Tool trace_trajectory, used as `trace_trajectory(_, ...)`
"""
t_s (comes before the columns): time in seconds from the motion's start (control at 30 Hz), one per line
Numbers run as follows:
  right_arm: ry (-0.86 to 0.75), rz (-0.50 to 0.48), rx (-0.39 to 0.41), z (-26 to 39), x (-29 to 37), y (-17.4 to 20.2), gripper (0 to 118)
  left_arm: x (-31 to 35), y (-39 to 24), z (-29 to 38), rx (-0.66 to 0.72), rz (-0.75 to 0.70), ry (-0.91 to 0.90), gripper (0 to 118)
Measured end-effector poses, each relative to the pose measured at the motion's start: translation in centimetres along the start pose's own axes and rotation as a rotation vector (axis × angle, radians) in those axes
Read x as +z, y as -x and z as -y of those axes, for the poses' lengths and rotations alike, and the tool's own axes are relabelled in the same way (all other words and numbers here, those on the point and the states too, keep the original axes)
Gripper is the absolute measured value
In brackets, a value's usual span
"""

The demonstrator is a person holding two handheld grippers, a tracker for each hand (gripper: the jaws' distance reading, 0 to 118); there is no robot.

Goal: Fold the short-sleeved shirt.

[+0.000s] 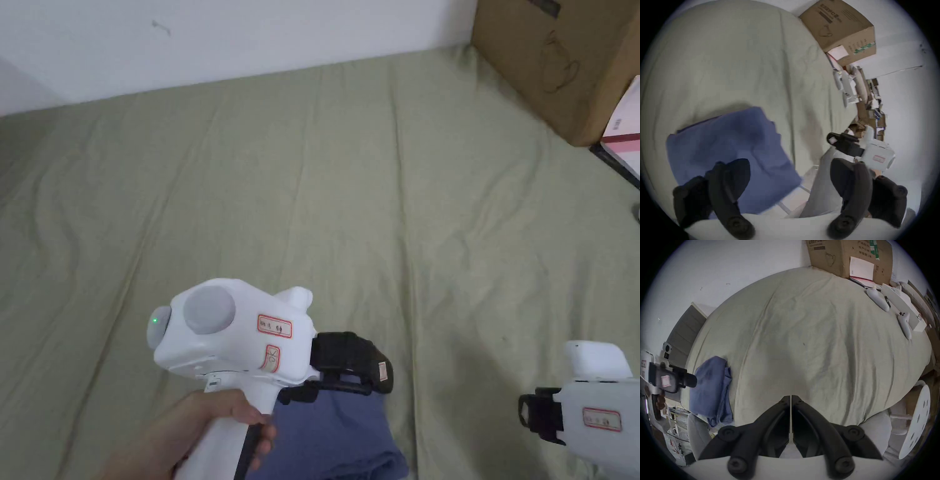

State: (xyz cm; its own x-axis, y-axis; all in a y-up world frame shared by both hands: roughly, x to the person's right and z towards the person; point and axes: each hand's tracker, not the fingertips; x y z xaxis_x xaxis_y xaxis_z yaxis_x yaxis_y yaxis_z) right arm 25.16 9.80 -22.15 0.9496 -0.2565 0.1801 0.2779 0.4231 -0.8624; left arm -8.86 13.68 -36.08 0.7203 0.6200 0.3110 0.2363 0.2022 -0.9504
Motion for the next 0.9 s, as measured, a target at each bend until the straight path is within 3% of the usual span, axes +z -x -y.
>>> trace_trajectory(0.13, -0.002, 0.003, -0.002, 0.1, 0.3, 0.5, 2, 2.3, -0.2, 0.5, -0.043, -0.06, -0.1, 105)
trace_trajectory(0.17, -0.006, 0.0, 0.001, 0.1, 0.3, 0.5, 2, 3.0, 0.1, 0.7, -0.035, -0.068, -0.119, 97)
trace_trajectory(0.2, -0.01, -0.002, 0.003, 0.0, 0.4, 0.8, 2, 4.0, 0.9, 1.2, -0.011, -0.081, -0.162, 79)
trace_trajectory(0.23, -0.012, -0.005, 0.004, -0.1, 0.5, 1.1, 2, 4.7, 1.9, 1.7, 0.011, -0.095, -0.189, 48)
trace_trajectory(0.27, -0.015, -0.01, 0.007, -0.1, 0.5, 1.3, 2, 5.0, 2.9, 2.0, 0.025, -0.122, -0.203, 8)
trace_trajectory(0.37, -0.019, -0.023, 0.019, -0.3, 0.4, 2.0, 2, 5.1, 5.6, 3.2, 0.108, -0.196, -0.215, 4)
trace_trajectory(0.5, -0.013, -0.037, 0.035, -0.4, -0.1, 2.7, 2, 2.5, 6.8, 3.9, 0.147, -0.137, -0.194, 4)
trace_trajectory(0.57, -0.01, -0.044, 0.036, -0.4, -0.1, 2.9, 2, 0.7, 6.1, 3.7, 0.147, -0.082, -0.175, 4)
trace_trajectory(0.9, -0.001, -0.048, -0.004, 0.1, -0.2, 1.4, 2, -6.0, 0.9, 3.6, 0.052, -0.119, -0.082, 2)
